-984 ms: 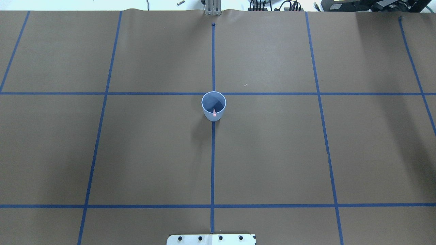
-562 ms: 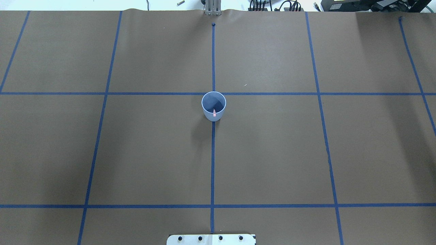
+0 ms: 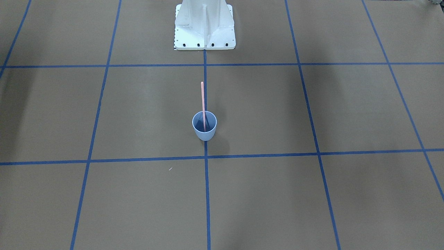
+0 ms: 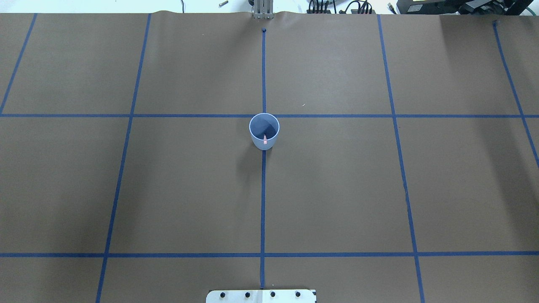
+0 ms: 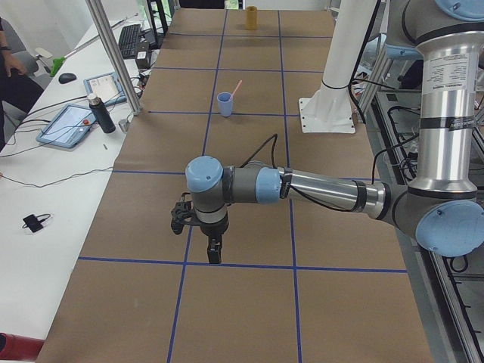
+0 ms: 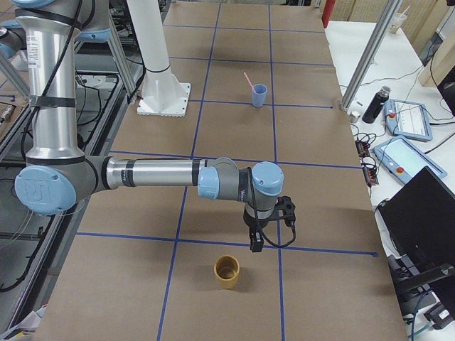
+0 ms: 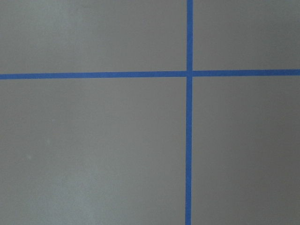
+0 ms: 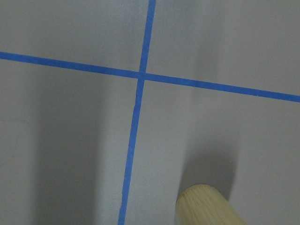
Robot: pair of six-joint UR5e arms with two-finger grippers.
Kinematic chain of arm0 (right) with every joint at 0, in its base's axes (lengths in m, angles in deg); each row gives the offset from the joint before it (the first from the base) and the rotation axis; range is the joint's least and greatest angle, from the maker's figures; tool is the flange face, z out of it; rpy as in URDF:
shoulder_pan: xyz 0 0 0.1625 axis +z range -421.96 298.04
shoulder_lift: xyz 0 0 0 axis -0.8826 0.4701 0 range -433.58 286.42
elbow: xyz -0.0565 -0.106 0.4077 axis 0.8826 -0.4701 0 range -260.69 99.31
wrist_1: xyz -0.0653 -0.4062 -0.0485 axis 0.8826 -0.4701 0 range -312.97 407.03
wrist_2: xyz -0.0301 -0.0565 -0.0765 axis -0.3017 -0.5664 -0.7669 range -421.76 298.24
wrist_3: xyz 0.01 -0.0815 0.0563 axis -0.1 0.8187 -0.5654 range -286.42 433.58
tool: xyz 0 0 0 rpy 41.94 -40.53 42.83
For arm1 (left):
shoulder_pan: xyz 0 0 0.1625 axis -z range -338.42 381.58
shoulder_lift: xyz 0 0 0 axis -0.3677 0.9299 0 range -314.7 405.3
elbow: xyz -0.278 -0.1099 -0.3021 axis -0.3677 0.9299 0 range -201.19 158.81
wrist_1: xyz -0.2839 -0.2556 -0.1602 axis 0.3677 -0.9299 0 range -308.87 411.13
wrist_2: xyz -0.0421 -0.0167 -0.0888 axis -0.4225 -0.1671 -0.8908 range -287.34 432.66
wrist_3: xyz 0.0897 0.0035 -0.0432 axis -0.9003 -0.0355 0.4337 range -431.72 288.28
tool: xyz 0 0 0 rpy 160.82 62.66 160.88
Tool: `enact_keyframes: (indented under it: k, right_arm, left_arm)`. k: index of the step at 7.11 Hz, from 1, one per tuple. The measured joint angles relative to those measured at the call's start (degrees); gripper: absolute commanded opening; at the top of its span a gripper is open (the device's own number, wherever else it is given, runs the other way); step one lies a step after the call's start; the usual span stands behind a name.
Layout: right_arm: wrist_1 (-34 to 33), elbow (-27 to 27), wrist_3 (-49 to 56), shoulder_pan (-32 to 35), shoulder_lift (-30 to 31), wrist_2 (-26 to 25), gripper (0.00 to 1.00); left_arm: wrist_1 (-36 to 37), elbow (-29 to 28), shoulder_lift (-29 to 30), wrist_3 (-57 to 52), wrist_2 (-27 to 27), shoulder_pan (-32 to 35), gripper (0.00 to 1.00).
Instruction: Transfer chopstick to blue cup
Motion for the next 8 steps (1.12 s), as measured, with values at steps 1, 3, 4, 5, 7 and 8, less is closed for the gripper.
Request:
enact_keyframes:
  k: [1,3,4,5,7,8]
  right_arm:
    - [0.0,0.0,-0.1,0.0,0.1,0.1,1.0]
    - [-0.1,0.1,-0.5,0.0,0.1,0.2,1.0]
    - [-0.1,0.3,-0.6,0.0,0.1,0.4,1.0]
    - [-0.1,0.3,-0.7,0.0,0.1,0.7,1.0]
    - [0.0,0.4,-0.7,0.0,0.2,0.9,1.0]
    - [0.0,0.4,-0.7,0.0,0.2,0.9,1.0]
  left_arm:
    - [-0.9,0.0,-1.1,0.0,0.0,0.1,0.99]
    - [-2.7,0.0,-2.2,0.1,0.0,0.3,0.98]
    - [-3.0,0.0,-2.4,0.2,0.0,0.4,0.99]
    - [-3.1,0.0,-2.4,0.2,0.0,0.4,0.99]
    - [-3.1,0.2,-2.4,0.2,0.0,0.4,0.99]
    - [-3.1,0.2,-2.4,0.2,0.0,0.4,0.99]
